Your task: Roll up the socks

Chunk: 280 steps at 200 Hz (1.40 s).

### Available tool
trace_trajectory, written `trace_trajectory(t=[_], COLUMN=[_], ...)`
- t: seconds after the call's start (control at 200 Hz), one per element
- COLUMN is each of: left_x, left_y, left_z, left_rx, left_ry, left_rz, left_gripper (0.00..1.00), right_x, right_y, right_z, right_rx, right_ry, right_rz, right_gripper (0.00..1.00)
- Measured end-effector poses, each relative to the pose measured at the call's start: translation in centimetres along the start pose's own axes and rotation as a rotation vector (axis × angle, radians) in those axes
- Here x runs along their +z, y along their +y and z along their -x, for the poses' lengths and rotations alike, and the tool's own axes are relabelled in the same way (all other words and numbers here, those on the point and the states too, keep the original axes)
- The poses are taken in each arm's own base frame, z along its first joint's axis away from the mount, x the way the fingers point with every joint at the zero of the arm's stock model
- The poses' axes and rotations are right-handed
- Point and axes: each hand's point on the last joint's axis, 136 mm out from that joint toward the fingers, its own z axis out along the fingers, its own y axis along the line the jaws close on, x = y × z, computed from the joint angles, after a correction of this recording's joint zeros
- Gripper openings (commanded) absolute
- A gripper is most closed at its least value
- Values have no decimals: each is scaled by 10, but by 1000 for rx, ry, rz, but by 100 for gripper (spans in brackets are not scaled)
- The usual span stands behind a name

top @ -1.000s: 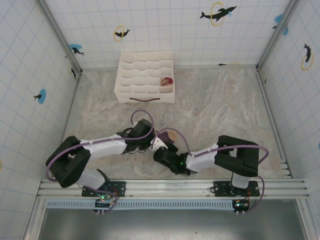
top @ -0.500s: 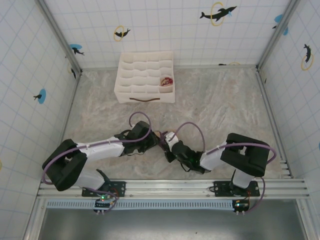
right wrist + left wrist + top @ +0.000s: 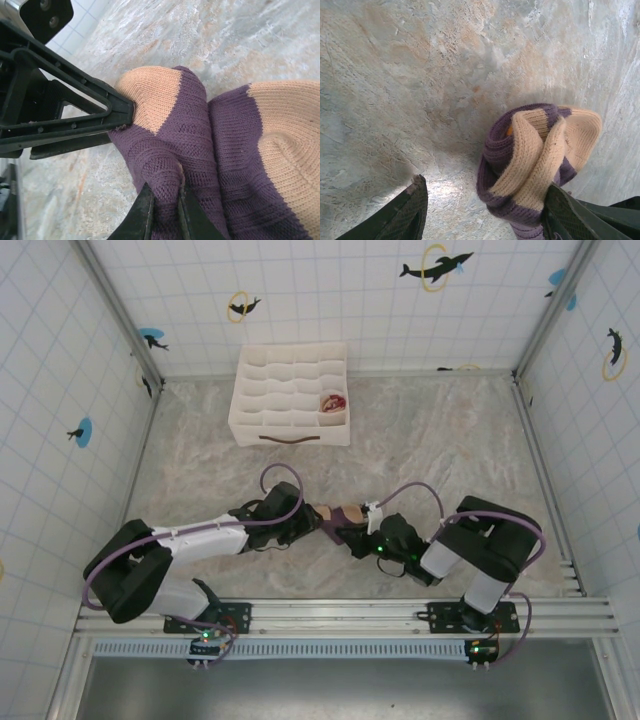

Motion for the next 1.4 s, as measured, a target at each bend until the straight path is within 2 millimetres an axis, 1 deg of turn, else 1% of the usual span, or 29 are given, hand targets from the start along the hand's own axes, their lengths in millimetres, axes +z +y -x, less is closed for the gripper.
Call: trace_trajectory(t=[0.23,0.27,0.365,0.405,0.59,0.741,0.831,1.111,1.181,1.261,1.401], left_x=[0,0,-1,-3,-10,-9,-6,18,26,33,40], left_y=[-1,-1,-1,-3,-15,-18,-22,-44,-48,-52,-59], left_z=[1,1,3,4,9,6,0,-30,-37,-41,-41], left_rx=[11,11,11,15,21,27,41,131,145,154,159], left_ry=[-3,-4,-16,-22,-42,-30,-13,75,96,109,112], left_rz=[-3,-2,-1,-6,-57,-72,-80,-116,-116,-118,-127], left_gripper=[58,59,69,72,73,72,69,58,57,57,57], right_x=[-7,-11,-21,-24,-30,-33,-35,-38,-39,-40,-41], right_y=[-6,-7,-13,-15,-20,-22,-25,-33,-35,-38,-44], right_z=[0,-1,-3,-3,-3,-1,0,5,5,5,5], right_rx=[159,183,228,240,272,323,371,460,470,490,522], right_ry=[7,6,-2,-7,-22,-37,-45,-63,-64,-64,-66], right_rz=[4,1,-12,-17,-12,7,5,-23,-31,-42,-63], right_gripper=[0,0,0,0,0,0,0,0,0,0,0])
